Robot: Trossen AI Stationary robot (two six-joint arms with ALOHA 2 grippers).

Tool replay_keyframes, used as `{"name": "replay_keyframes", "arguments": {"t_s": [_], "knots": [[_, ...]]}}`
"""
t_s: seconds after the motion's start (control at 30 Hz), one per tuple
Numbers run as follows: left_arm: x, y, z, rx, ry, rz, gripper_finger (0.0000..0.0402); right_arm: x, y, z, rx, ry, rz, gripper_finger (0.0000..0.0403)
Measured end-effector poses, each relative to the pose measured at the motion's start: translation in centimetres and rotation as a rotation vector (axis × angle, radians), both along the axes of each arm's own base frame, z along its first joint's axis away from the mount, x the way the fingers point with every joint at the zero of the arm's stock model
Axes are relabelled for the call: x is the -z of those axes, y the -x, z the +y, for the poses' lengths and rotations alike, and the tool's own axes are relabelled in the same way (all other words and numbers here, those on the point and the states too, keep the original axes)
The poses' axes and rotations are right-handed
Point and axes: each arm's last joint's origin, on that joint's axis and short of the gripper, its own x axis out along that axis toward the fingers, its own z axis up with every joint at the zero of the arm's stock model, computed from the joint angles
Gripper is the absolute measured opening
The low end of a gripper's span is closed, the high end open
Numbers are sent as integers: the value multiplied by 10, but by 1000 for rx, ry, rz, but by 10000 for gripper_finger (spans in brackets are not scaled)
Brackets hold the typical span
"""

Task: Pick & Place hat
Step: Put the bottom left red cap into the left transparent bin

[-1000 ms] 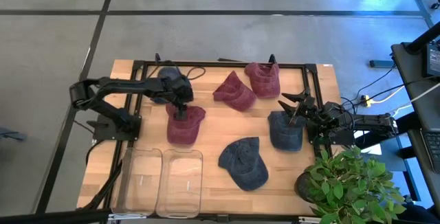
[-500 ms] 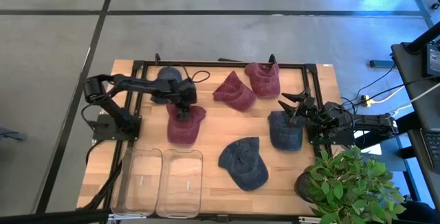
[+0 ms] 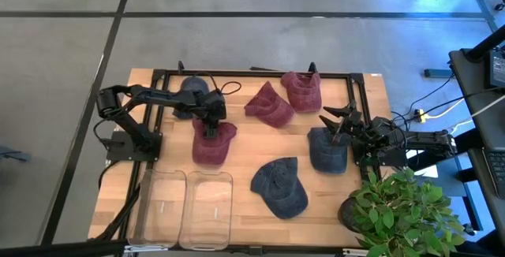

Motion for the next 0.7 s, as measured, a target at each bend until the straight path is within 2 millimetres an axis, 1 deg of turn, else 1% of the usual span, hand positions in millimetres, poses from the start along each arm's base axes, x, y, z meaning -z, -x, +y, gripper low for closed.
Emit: {"name": "replay_keyframes", "arguments": {"t_s": [0.07,0.17,0.27,0.33,0.5,0.57,0.7], "knots": [[-13,4,-2,-15,9,27,40,0,0,0,0,0,0,182],[-49,0,-1,-19,-24,-51,40,0,0,0,0,0,0,182],[-76,4,-8,-29,-14,-47,40,0,0,0,0,0,0,182],[-101,5,-13,-33,-26,-97,40,0,0,0,0,0,0,182],[-157,14,-35,-37,-33,-174,40,0,0,0,-1,0,0,182],[-183,19,-46,-47,-42,-224,40,0,0,0,0,0,0,182],[-224,30,-70,-34,-37,-275,40,0,0,0,0,0,0,182]]}}
